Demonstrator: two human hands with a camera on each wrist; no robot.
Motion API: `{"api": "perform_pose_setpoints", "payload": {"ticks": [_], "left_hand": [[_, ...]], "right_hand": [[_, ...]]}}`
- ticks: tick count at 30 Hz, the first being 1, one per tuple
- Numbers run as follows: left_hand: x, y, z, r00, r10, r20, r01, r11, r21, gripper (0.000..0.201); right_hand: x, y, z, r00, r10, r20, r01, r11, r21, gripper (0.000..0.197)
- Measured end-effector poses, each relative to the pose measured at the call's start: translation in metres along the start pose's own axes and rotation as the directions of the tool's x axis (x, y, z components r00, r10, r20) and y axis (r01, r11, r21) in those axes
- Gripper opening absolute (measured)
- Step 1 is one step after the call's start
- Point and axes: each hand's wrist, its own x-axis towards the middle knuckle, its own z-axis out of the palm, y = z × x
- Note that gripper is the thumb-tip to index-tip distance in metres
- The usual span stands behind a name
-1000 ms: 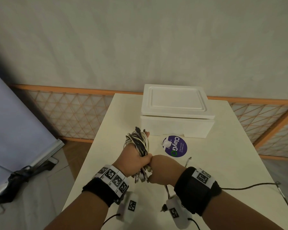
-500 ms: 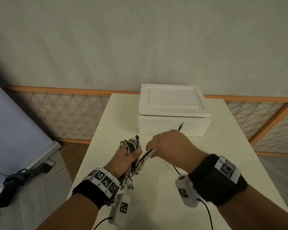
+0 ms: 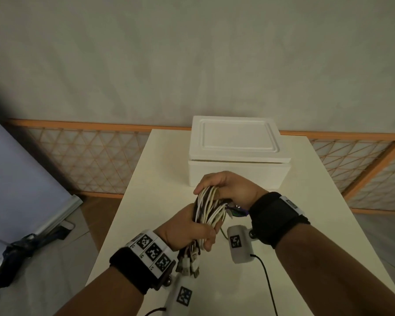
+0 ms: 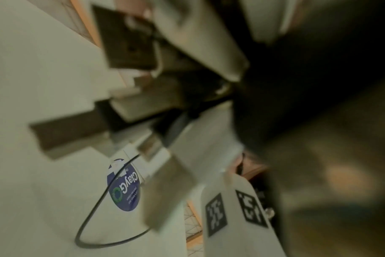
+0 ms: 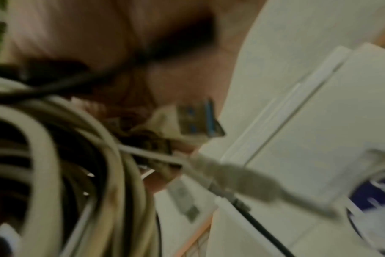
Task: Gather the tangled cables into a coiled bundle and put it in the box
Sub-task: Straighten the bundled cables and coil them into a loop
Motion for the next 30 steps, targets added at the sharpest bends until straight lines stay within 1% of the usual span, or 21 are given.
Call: {"api": "perform_pose_setpoints", "payload": {"ticks": [2, 3, 5, 7, 8, 10, 11, 14, 17, 18, 19, 20, 21, 23, 24, 25, 26, 27, 28, 29, 30], "left_hand": [[0.001, -0.004, 0.002, 0.999, 0.034, 0.009, -0.033, 0.993, -0.115, 0.014], [0.001, -0.006, 0.003, 0.999, 0.046, 0.002, -0.045, 0.984, -0.173, 0.014], [0.003, -0.007, 0.002, 0.997, 0.078, -0.016, -0.079, 0.961, -0.265, 0.010], [0.007, -0.006, 0.002, 0.993, 0.115, -0.026, -0.117, 0.932, -0.344, 0.008], [0.010, -0.005, 0.002, 0.991, 0.132, -0.031, -0.134, 0.913, -0.384, 0.009], [0.014, -0.004, 0.001, 0.983, 0.178, -0.040, -0.177, 0.878, -0.444, 0.007], [0.016, -0.004, 0.001, 0.981, 0.187, -0.049, -0.189, 0.870, -0.455, 0.011], [0.021, -0.010, 0.004, 0.984, 0.163, -0.078, -0.180, 0.866, -0.466, 0.017], [0.023, -0.011, 0.006, 0.980, 0.160, -0.119, -0.199, 0.835, -0.513, 0.015], [0.023, -0.011, 0.008, 0.978, 0.166, -0.123, -0.206, 0.821, -0.532, 0.014], [0.024, -0.011, 0.010, 0.978, 0.164, -0.131, -0.209, 0.811, -0.547, 0.013], [0.024, -0.010, 0.012, 0.977, 0.153, -0.148, -0.210, 0.804, -0.556, 0.015], [0.024, -0.010, 0.014, 0.976, 0.133, -0.174, -0.209, 0.800, -0.562, 0.017], [0.025, -0.010, 0.017, 0.960, 0.088, -0.266, -0.232, 0.785, -0.575, 0.025], [0.026, -0.010, 0.017, 0.940, 0.069, -0.333, -0.261, 0.773, -0.578, 0.028], [0.028, -0.011, 0.018, 0.918, 0.045, -0.395, -0.289, 0.758, -0.584, 0.031], [0.029, -0.012, 0.018, 0.896, 0.018, -0.443, -0.312, 0.736, -0.600, 0.033], [0.031, -0.013, 0.019, 0.876, -0.005, -0.482, -0.330, 0.723, -0.607, 0.032], [0.032, -0.015, 0.020, 0.855, -0.018, -0.518, -0.348, 0.721, -0.599, 0.029], [0.033, -0.017, 0.020, 0.835, -0.022, -0.550, -0.356, 0.741, -0.570, 0.028], [0.033, -0.019, 0.021, 0.817, -0.025, -0.577, -0.351, 0.771, -0.531, 0.031]], "right_hand": [[-0.001, 0.010, -0.003, 0.999, 0.028, 0.030, -0.034, 0.971, 0.236, 0.039], [-0.002, 0.013, -0.005, 0.999, 0.030, 0.041, -0.041, 0.947, 0.319, 0.043], [-0.003, 0.022, -0.005, 0.998, 0.061, -0.021, -0.048, 0.916, 0.399, 0.047], [-0.006, 0.032, -0.003, 0.982, 0.113, -0.151, -0.042, 0.910, 0.413, 0.048], [-0.008, 0.036, 0.000, 0.965, 0.157, -0.209, -0.056, 0.904, 0.423, 0.049], [-0.011, 0.047, 0.002, 0.922, 0.273, -0.275, -0.123, 0.878, 0.462, 0.059], [-0.012, 0.050, 0.006, 0.905, 0.313, -0.287, -0.146, 0.863, 0.483, 0.064], [-0.013, 0.053, 0.015, 0.876, 0.350, -0.333, -0.155, 0.857, 0.491, 0.068], [-0.014, 0.048, 0.024, 0.858, 0.346, -0.379, -0.147, 0.874, 0.463, 0.060], [-0.014, 0.046, 0.025, 0.846, 0.332, -0.417, -0.171, 0.910, 0.377, 0.053], [-0.015, 0.044, 0.024, 0.846, 0.286, -0.451, -0.194, 0.951, 0.239, 0.042], [-0.017, 0.044, 0.023, 0.847, 0.238, -0.476, -0.209, 0.971, 0.112, 0.032], [-0.020, 0.045, 0.021, 0.843, 0.212, -0.494, -0.217, 0.975, 0.049, 0.029], [-0.027, 0.052, 0.018, 0.814, 0.250, -0.524, -0.247, 0.966, 0.078, 0.032], [-0.031, 0.057, 0.017, 0.795, 0.268, -0.544, -0.299, 0.954, 0.033, 0.031], [-0.035, 0.064, 0.016, 0.789, 0.260, -0.557, -0.369, 0.925, -0.091, 0.026], [-0.040, 0.070, 0.015, 0.813, 0.226, -0.536, -0.423, 0.863, -0.278, 0.022], [-0.046, 0.071, 0.016, 0.858, 0.198, -0.475, -0.439, 0.762, -0.476, 0.022], [-0.049, 0.071, 0.020, 0.901, 0.195, -0.387, -0.419, 0.625, -0.659, 0.024], [-0.052, 0.068, 0.025, 0.931, 0.217, -0.293, -0.364, 0.487, -0.794, 0.027], [-0.054, 0.065, 0.030, 0.943, 0.250, -0.221, -0.308, 0.393, -0.867, 0.031]]}}
